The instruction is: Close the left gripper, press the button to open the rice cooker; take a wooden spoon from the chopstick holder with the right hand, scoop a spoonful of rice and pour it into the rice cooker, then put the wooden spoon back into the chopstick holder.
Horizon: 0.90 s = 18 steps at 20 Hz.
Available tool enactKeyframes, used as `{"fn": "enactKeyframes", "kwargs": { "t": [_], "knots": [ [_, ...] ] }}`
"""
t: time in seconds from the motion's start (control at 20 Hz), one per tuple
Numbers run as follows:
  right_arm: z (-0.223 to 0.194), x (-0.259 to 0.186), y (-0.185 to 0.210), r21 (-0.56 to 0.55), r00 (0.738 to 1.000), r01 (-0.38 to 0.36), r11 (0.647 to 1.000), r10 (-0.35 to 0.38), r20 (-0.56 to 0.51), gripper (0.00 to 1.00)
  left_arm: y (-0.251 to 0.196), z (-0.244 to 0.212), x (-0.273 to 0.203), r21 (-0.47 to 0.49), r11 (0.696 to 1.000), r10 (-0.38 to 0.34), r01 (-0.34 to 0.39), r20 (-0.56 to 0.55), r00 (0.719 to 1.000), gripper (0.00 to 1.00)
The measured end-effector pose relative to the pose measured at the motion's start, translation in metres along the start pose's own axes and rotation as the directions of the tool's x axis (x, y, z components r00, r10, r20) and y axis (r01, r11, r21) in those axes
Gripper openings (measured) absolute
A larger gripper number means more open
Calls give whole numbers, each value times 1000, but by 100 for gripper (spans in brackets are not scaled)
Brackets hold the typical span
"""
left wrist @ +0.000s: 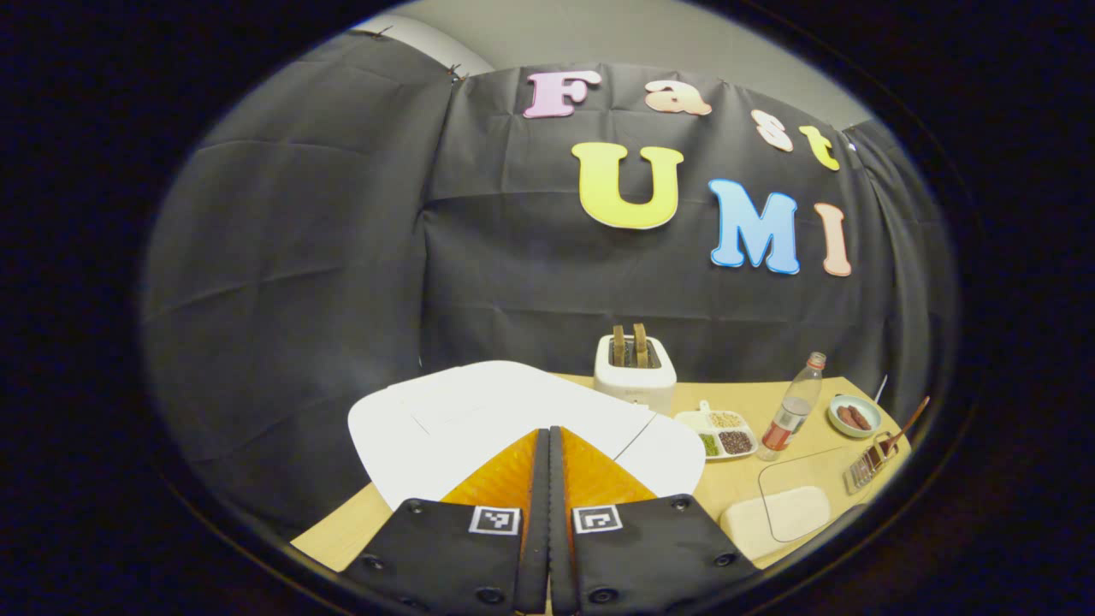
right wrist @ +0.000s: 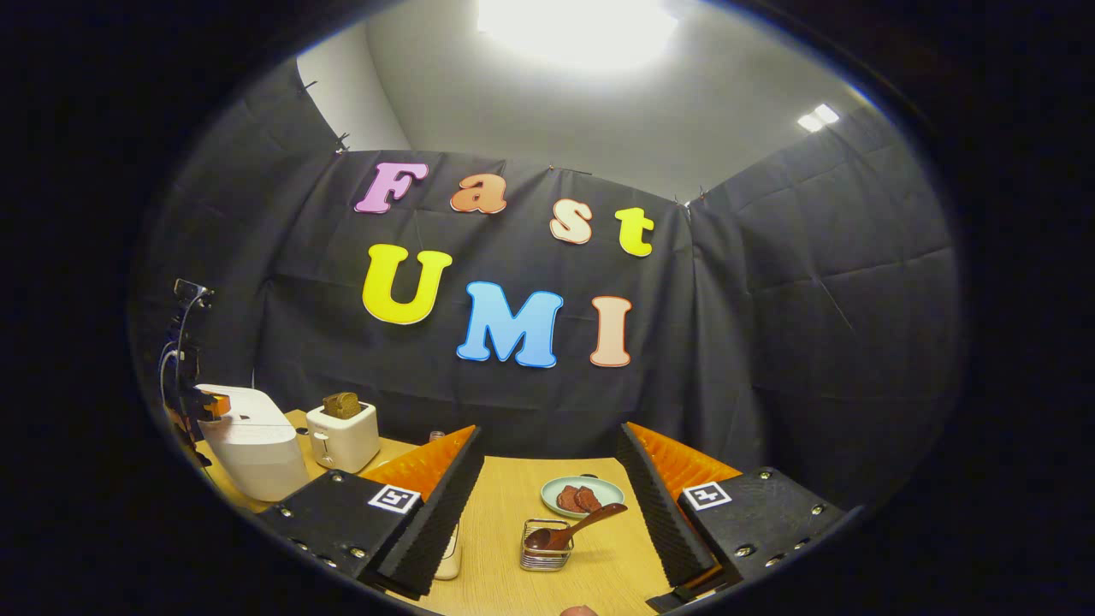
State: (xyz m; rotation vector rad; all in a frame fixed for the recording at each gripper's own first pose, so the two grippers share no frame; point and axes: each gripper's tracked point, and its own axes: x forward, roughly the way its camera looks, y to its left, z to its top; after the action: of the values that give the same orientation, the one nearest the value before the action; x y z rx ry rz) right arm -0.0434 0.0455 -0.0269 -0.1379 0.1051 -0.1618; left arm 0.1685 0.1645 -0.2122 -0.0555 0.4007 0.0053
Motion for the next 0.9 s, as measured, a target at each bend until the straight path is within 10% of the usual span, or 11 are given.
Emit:
{"fn": "enactKeyframes", "kwargs": {
  "t": [0.9],
  "knots": [
    [-2,8,-18,20,999,-32,999,32,0,96,-3,-21,15,-9,999,34,-35,-97,995,9]
  ]
}}
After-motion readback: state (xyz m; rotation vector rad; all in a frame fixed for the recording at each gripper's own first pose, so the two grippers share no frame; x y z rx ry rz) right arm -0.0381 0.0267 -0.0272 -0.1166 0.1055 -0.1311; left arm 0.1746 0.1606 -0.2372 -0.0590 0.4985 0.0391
